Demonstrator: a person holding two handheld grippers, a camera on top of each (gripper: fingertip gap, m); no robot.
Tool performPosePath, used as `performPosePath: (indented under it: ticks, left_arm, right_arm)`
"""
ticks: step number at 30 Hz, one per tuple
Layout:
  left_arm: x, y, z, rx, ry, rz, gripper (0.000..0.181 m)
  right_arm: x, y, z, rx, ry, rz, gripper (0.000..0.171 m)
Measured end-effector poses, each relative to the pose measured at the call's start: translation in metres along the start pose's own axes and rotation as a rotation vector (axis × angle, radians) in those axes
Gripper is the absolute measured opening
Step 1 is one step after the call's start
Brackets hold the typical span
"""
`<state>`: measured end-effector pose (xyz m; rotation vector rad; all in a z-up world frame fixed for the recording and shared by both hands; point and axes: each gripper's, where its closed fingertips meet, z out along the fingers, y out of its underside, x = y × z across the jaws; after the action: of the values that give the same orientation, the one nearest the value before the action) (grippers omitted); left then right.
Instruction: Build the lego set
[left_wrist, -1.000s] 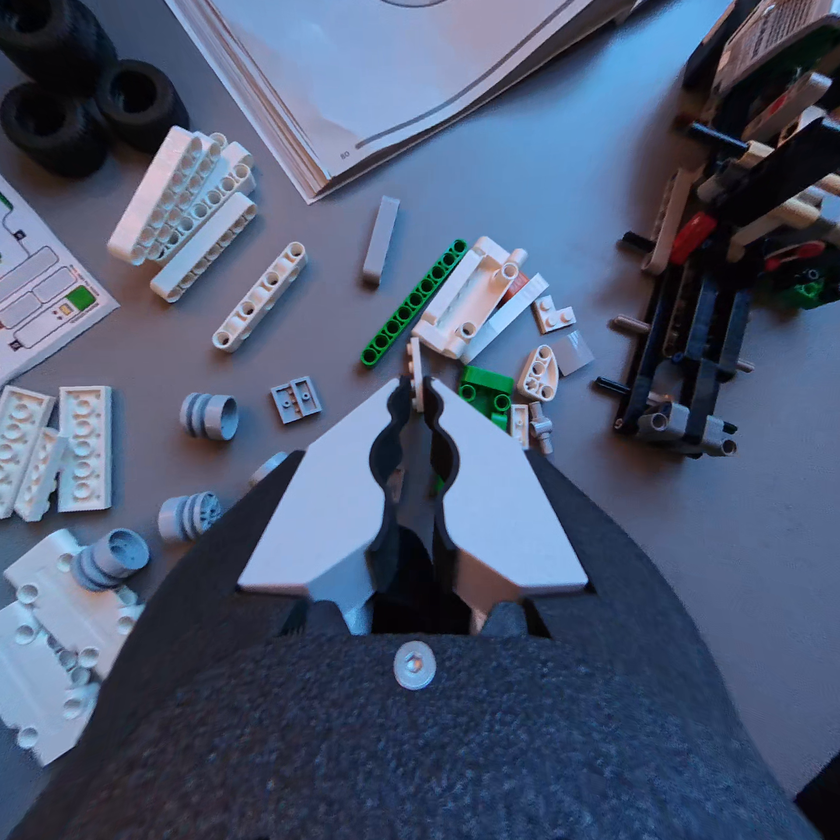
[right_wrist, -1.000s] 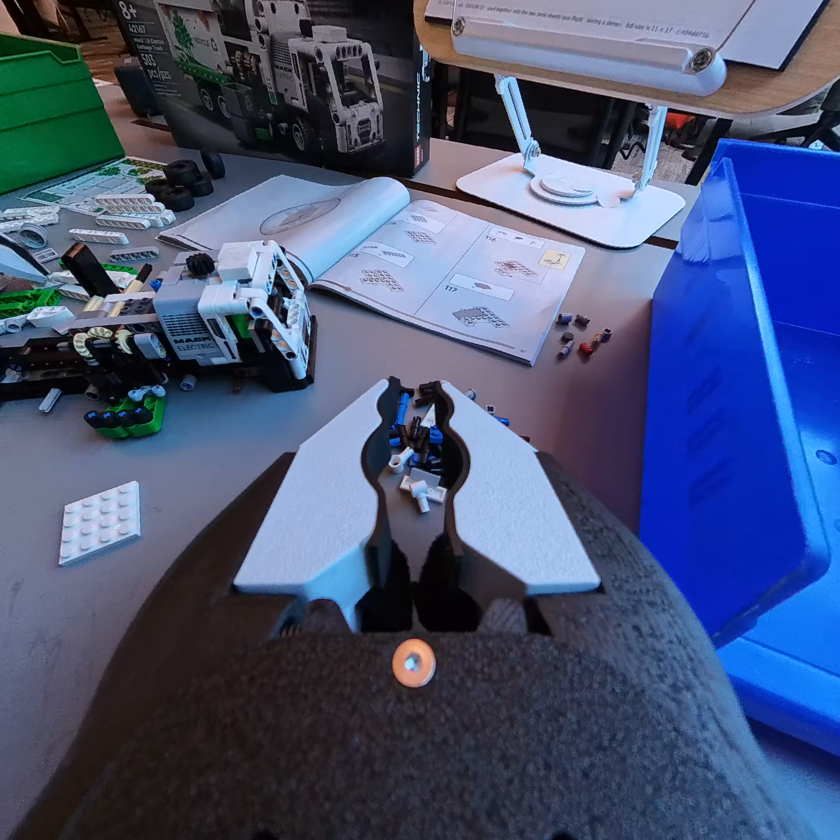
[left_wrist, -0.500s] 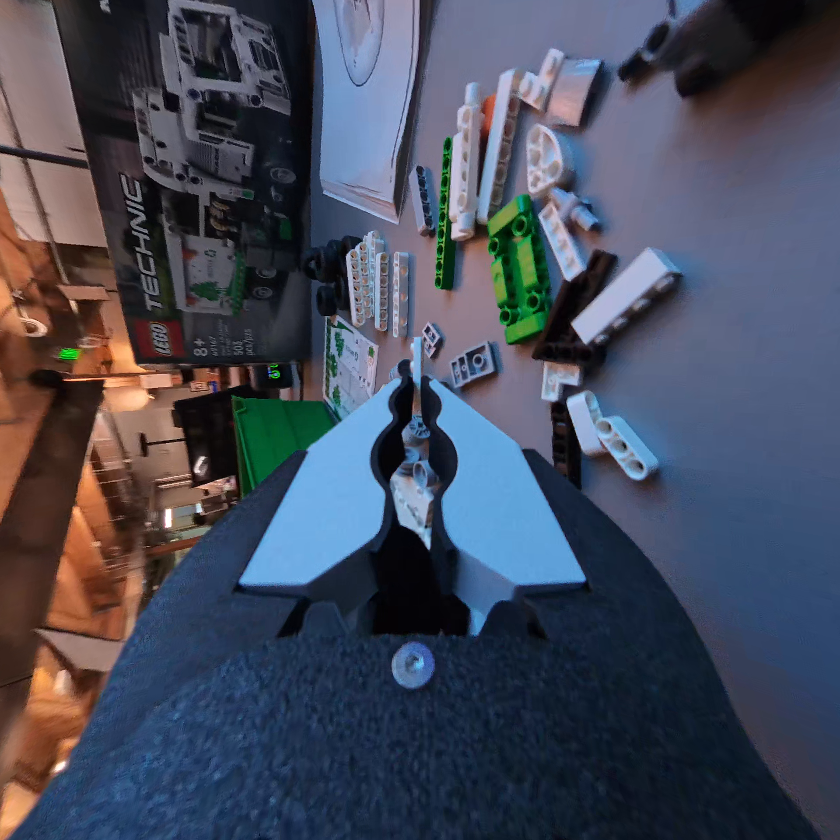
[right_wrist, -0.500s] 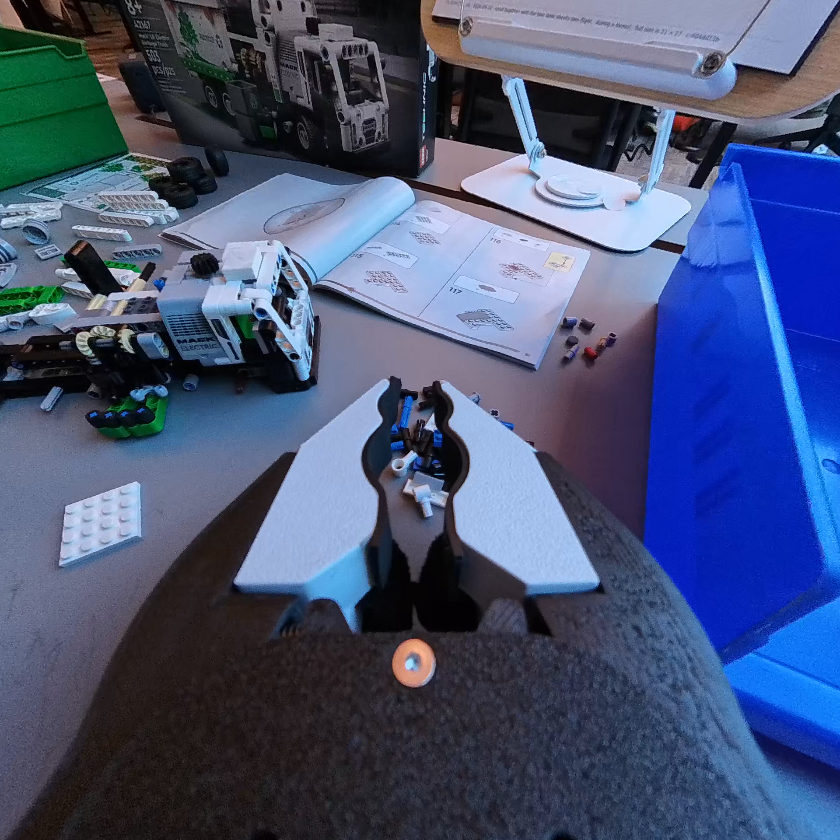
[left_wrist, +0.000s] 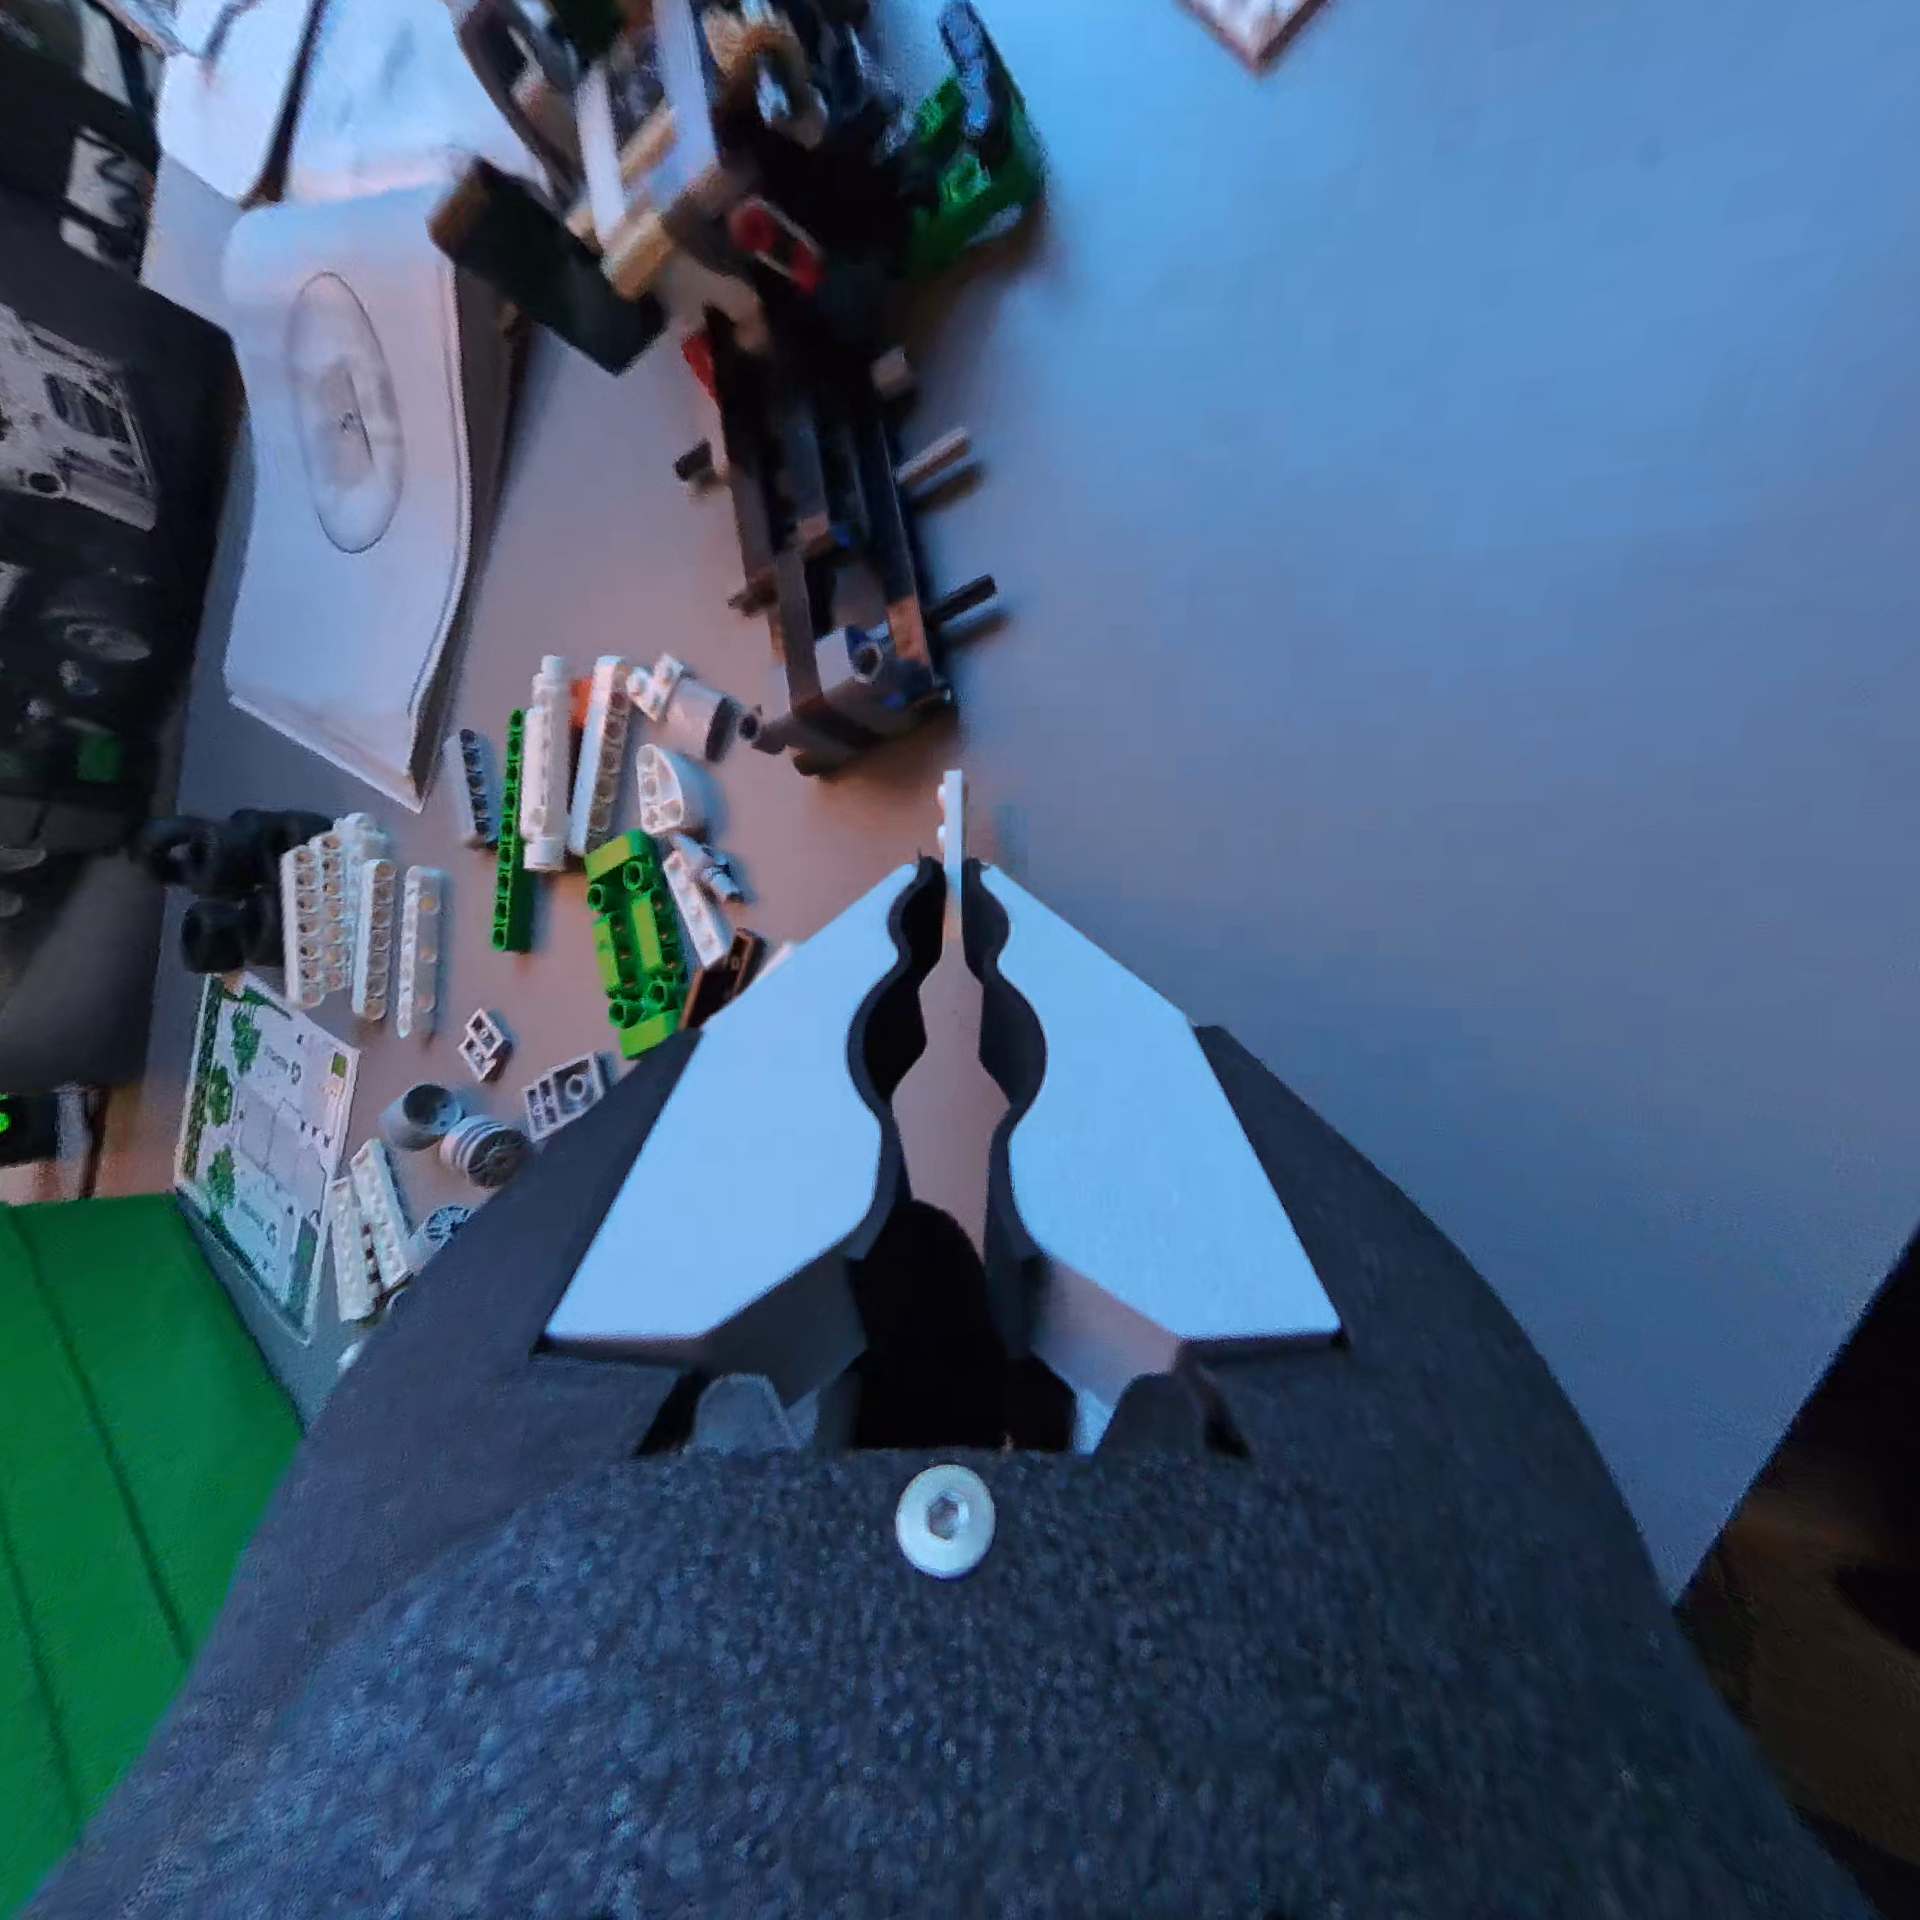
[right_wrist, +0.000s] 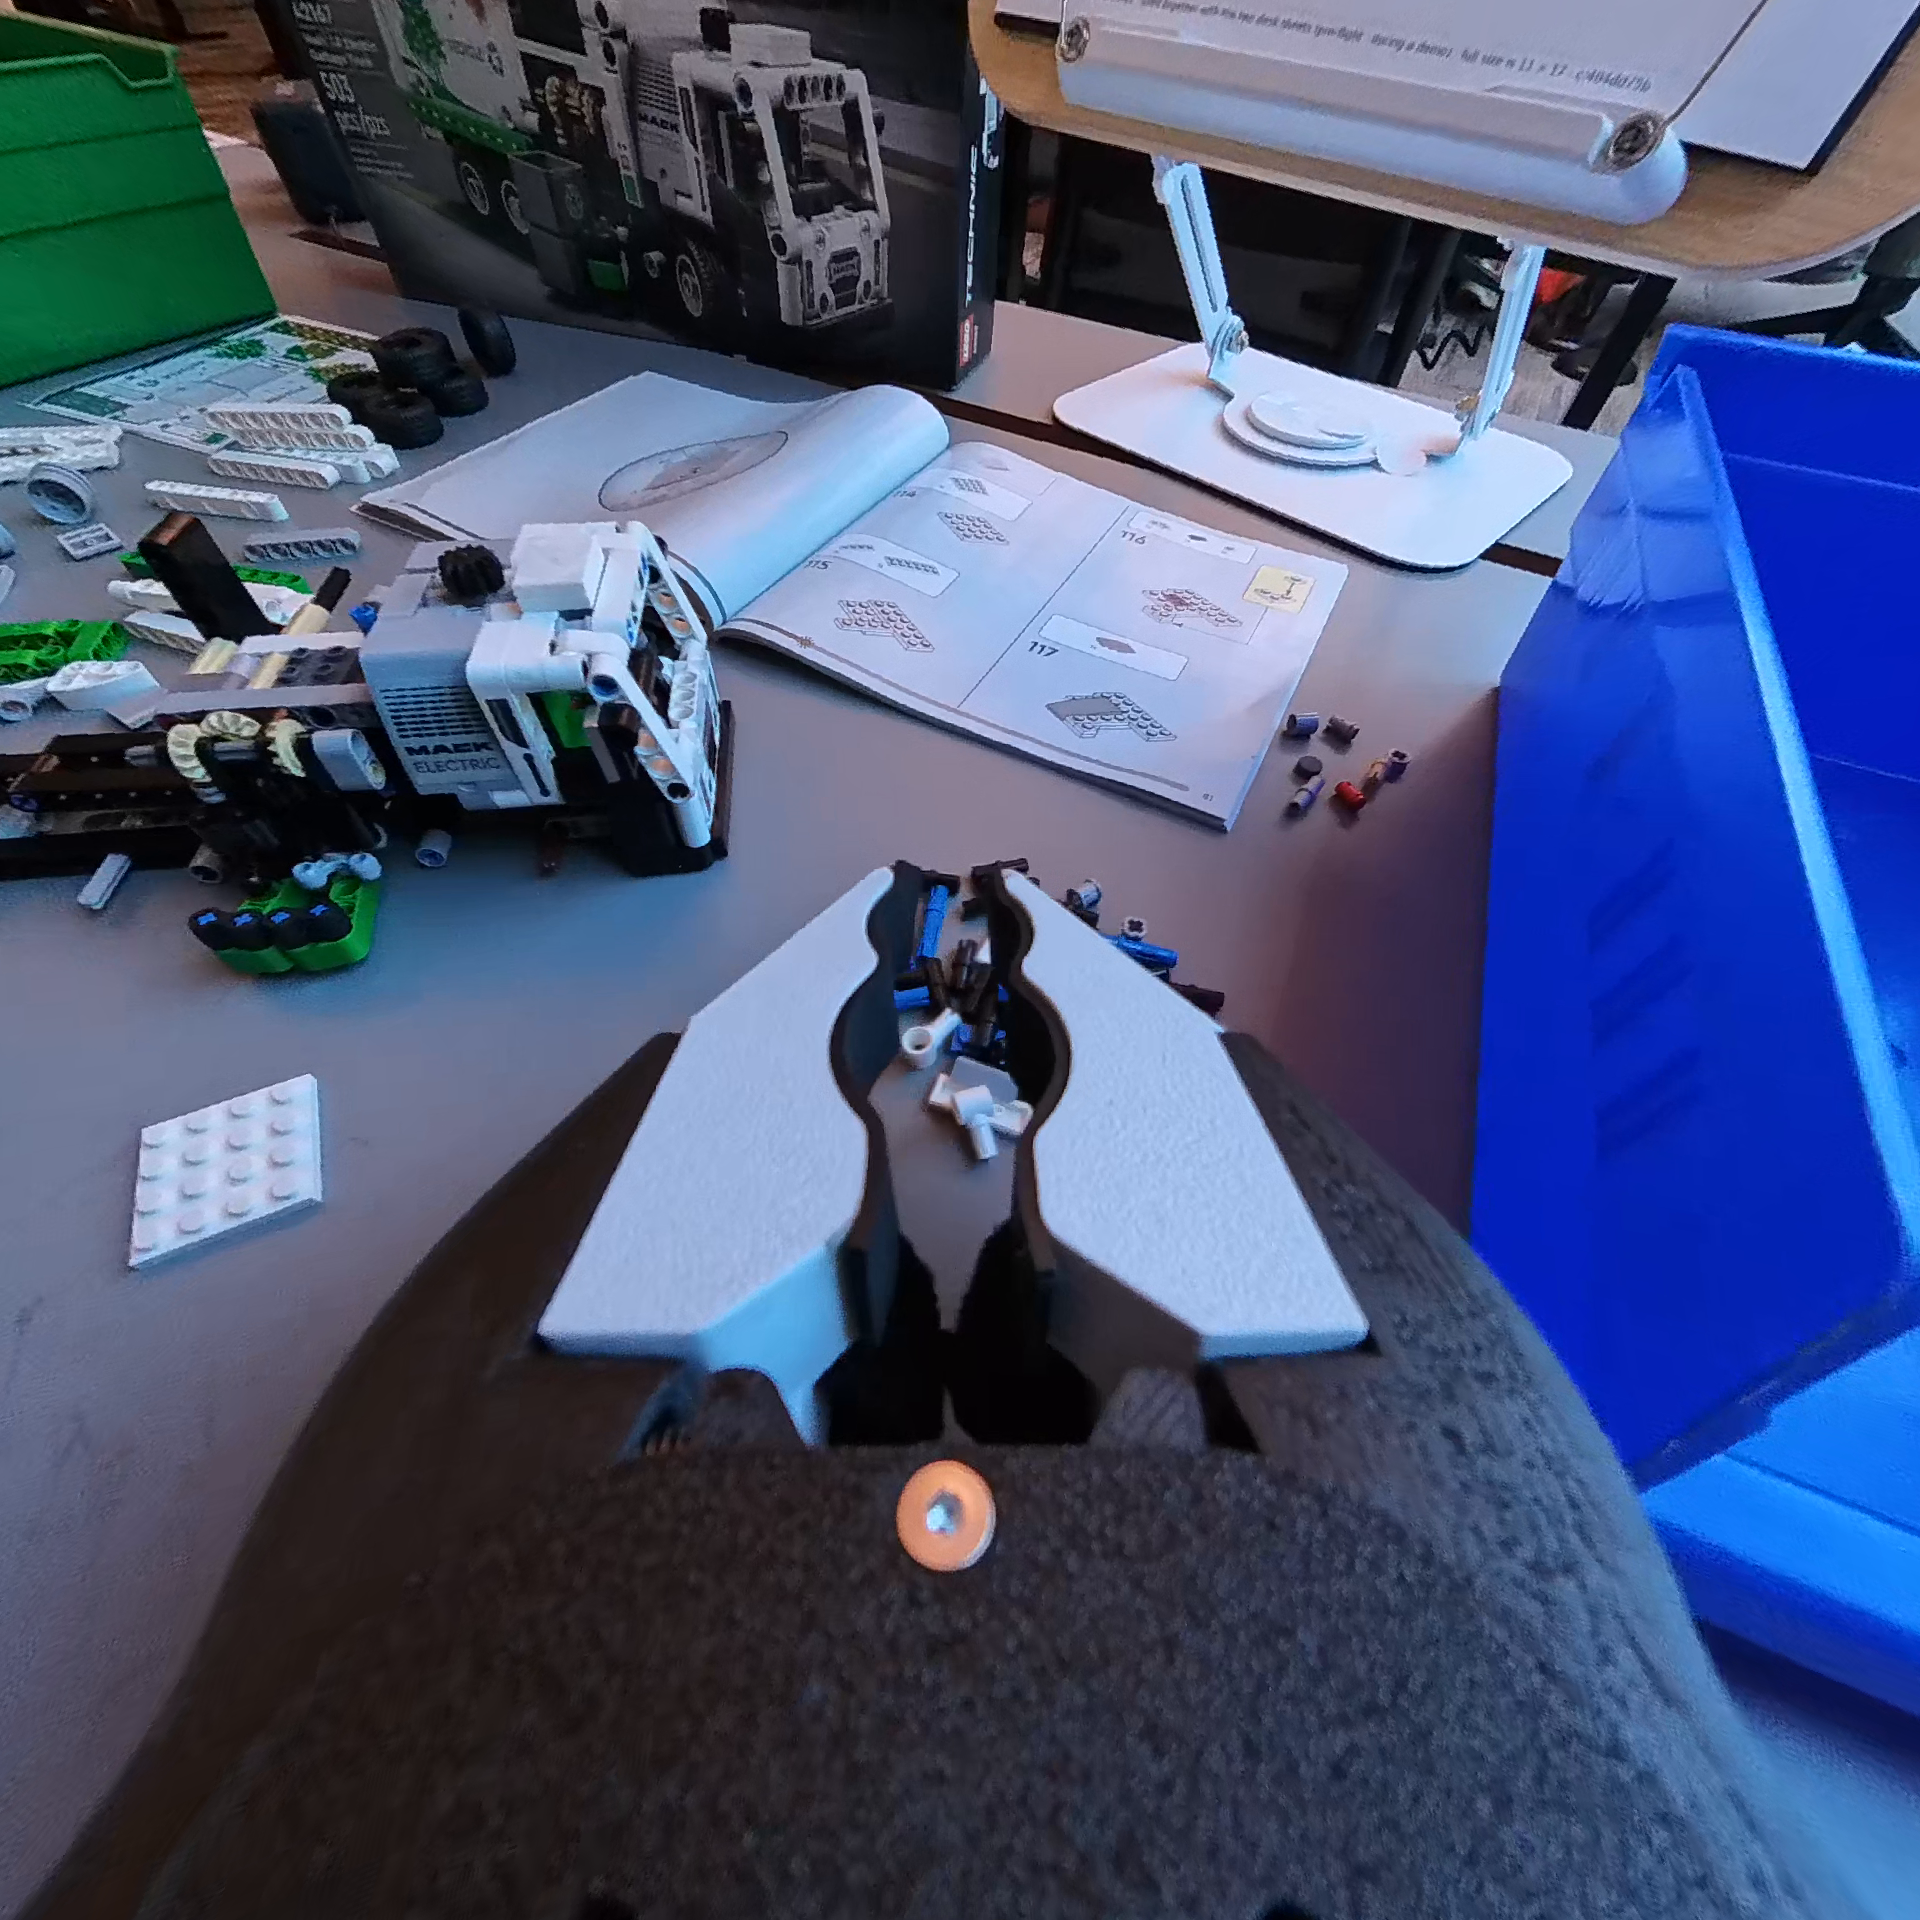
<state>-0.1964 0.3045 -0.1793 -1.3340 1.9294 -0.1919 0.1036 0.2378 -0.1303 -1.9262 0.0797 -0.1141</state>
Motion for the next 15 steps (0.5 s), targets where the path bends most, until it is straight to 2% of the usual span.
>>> performPosePath:
  ticks: [3,8,11,13,15]
  left_arm:
    - [-0.004,0.012,0.005,-0.091,-0.046,0.074,0.001]
    - [-0.005,0.013,0.006,-0.138,-0.083,0.151,0.001]
    - [0.0,0.009,0.005,-0.103,-0.025,0.058,0.011]
    - [0.0,0.006,0.0,-0.066,0.014,-0.052,0.021]
    - [-0.005,0.001,-0.008,0.003,0.05,-0.193,0.023]
  right_arm:
    - [-0.002,0.0,0.0,0.0,-0.007,-0.004,0.012]
    - [-0.004,0.0,0.0,-0.001,-0.014,-0.004,0.012]
    - [-0.004,0.0,-0.001,0.003,-0.018,0.002,0.012]
    - [-0.005,0.0,-0.001,0.006,-0.02,0.006,0.012]
    - [-0.005,-0.001,-0.002,0.007,-0.022,0.009,0.012]
